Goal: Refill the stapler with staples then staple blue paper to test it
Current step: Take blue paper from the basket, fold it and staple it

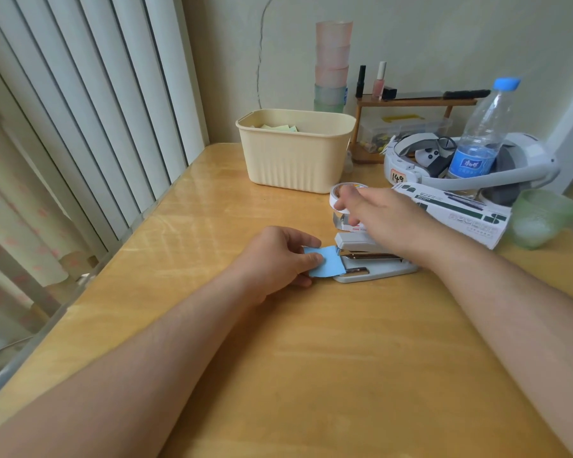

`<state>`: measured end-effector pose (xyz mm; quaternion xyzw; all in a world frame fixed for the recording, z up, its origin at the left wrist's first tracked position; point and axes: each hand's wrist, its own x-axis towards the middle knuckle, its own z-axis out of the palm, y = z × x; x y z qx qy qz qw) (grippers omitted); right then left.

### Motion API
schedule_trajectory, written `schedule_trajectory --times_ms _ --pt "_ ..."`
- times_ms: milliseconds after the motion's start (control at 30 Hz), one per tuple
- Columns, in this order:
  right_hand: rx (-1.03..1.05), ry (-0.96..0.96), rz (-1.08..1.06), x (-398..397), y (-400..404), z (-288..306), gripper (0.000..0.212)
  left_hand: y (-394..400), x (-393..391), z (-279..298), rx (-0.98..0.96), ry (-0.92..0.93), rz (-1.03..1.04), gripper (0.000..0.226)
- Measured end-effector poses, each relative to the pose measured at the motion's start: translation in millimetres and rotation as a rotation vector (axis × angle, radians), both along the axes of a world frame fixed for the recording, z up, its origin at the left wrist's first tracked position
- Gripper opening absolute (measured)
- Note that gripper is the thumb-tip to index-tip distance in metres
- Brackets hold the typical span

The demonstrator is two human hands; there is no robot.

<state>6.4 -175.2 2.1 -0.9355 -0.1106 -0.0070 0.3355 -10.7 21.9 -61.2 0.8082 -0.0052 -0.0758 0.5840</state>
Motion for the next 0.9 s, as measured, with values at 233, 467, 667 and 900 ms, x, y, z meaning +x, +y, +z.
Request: schedule_trajectory --times_ms 233,467,667,900 --pt "-0.42 0.193 0.062 17 38 4 0.076 -1 -2 0 -0.006 -0.008 0.001 0.03" --pt "-0.442 0.148 0.072 15 46 -15 0.03 1 -1 0 0.004 -0.018 0.001 0.027" --pt "-0.25 0.24 0.08 30 36 -19 0.041 2 -1 2 -0.047 -0.016 0.04 0.037" --pt "-0.427 0.194 0.134 34 39 -21 0.029 3 -1 2 -0.108 0.001 0.038 0.032"
